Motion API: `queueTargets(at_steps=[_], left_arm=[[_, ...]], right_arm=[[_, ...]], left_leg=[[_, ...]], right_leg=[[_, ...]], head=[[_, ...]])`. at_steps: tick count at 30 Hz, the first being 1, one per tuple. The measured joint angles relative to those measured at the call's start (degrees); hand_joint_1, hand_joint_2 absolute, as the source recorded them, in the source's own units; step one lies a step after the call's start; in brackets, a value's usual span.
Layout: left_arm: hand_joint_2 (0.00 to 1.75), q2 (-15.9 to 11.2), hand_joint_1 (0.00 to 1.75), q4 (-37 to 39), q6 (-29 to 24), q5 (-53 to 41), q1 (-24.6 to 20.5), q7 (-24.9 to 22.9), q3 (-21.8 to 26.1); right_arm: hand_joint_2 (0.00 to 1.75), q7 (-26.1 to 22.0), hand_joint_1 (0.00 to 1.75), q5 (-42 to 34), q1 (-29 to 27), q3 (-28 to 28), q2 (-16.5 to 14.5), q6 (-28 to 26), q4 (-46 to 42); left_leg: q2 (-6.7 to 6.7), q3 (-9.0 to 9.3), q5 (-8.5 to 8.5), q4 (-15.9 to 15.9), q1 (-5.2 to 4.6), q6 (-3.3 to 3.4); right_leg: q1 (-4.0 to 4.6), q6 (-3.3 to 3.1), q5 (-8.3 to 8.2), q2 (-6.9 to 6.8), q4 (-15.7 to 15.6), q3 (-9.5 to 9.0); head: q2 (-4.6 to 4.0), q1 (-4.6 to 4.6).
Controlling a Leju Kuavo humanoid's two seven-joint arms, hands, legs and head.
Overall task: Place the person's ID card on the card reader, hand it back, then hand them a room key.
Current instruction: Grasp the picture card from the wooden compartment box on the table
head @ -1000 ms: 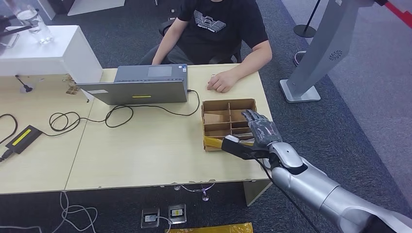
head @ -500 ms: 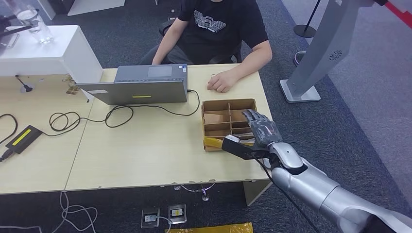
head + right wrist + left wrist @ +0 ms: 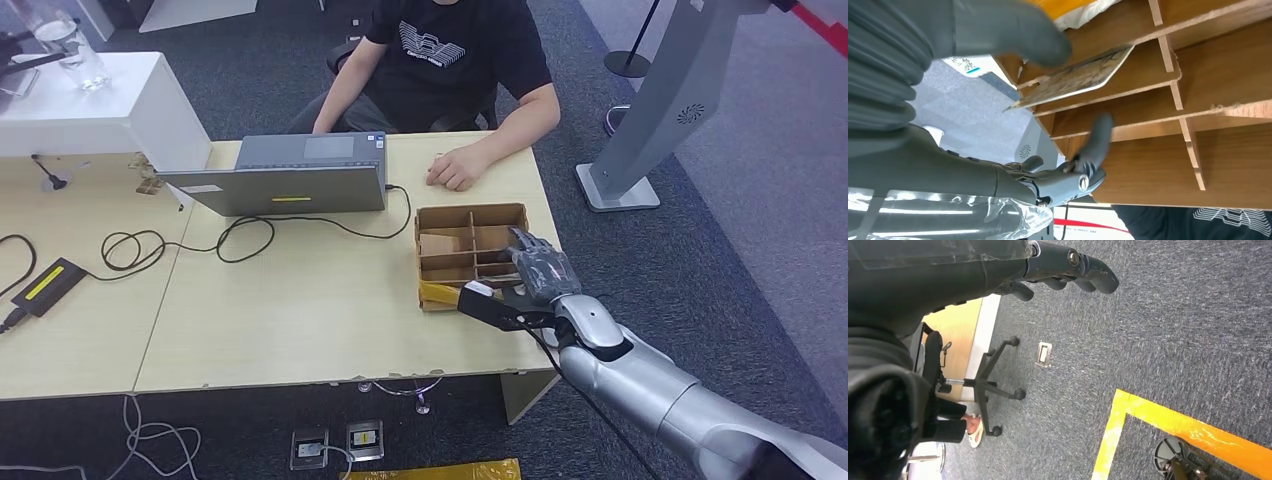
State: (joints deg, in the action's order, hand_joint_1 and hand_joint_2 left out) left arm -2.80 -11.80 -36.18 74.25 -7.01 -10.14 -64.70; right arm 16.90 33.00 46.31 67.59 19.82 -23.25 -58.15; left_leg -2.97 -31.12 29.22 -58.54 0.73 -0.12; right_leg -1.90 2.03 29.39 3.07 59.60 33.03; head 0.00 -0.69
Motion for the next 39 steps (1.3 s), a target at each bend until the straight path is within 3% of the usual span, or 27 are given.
queueTargets(at_steps=[23,28,33,39], left_arm=[[0.0,0.0,0.0,0.0,1.3,-2.4,-0.1,-1.3,-0.3],[0.0,0.0,0.0,0.0,1.4,-2.4,-0.1,-1.3,-0.3],[0.0,0.0,0.0,0.0,1.3,-2.4,-0.1,-1.3,-0.3],[0.0,0.0,0.0,0.0,1.3,-2.4,-0.1,-1.2,-0.4]], right_arm=[[1.75,-1.7,1.75,0.0,0.9,1.4,-1.3,-0.1,0.5],[1.75,-1.2,1.75,2.9,1.0,1.6,-1.7,-3.6,0.5],[1.75,3.1,1.75,11.0,3.1,1.4,-1.9,-8.5,0.0],[1.75,5.4,1.75,13.8,4.8,-0.7,-1.9,-13.0,-1.5]], left_leg=[[0.0,0.0,0.0,0.0,0.0,0.0],[0.0,0.0,0.0,0.0,0.0,0.0],[0.02,0.01,0.0,0.0,0.0,0.0],[0.01,0.01,-0.02,0.0,0.0,-0.01]], right_leg=[[0.01,0.0,0.0,0.0,0.0,0.0],[0.01,0.0,0.0,0.01,0.0,0.0],[0.0,0.0,0.0,0.02,0.0,0.0],[0.0,0.0,-0.01,0.01,0.0,0.0]], head=[[0.0,-0.01],[0.0,0.0],[0.0,-0.01],[0.0,0.0]])
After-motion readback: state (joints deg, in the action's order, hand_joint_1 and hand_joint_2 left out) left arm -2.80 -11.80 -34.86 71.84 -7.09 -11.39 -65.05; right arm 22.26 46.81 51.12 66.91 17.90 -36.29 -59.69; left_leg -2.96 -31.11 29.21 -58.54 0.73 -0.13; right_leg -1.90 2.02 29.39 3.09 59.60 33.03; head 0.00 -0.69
